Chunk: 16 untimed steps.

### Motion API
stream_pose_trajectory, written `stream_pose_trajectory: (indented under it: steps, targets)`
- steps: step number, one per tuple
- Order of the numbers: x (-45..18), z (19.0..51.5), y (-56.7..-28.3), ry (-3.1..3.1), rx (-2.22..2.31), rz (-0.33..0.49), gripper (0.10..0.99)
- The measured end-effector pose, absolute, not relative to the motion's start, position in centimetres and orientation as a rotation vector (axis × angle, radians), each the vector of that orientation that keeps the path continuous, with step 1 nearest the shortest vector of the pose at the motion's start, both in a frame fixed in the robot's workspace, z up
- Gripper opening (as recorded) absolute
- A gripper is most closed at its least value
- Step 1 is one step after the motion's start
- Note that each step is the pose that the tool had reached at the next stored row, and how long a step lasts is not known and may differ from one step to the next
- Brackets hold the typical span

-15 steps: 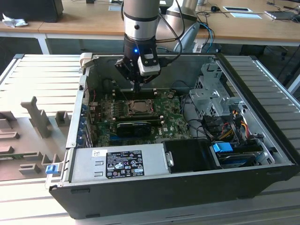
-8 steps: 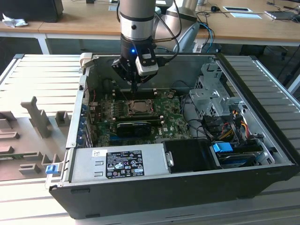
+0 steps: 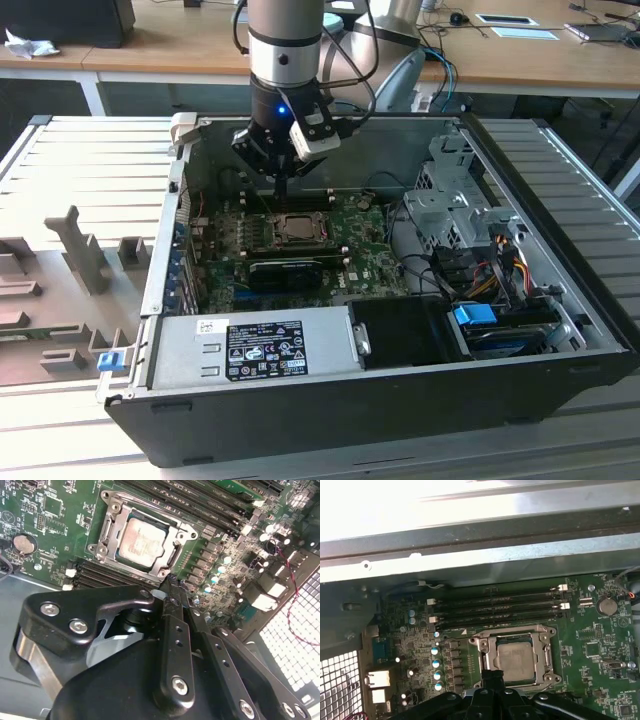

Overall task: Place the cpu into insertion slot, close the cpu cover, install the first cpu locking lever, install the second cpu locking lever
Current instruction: 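Install the first cpu locking lever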

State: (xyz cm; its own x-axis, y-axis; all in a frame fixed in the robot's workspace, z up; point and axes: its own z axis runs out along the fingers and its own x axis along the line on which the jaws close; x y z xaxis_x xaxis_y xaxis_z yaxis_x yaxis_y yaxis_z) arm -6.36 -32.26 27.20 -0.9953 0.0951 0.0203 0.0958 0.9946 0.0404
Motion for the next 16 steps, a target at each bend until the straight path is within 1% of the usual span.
stream_pose_trajectory:
  steps: [16]
  targets:
    - [-6.52, 27.13, -32.26, -3.121, -0.107, -0.064, 0.106]
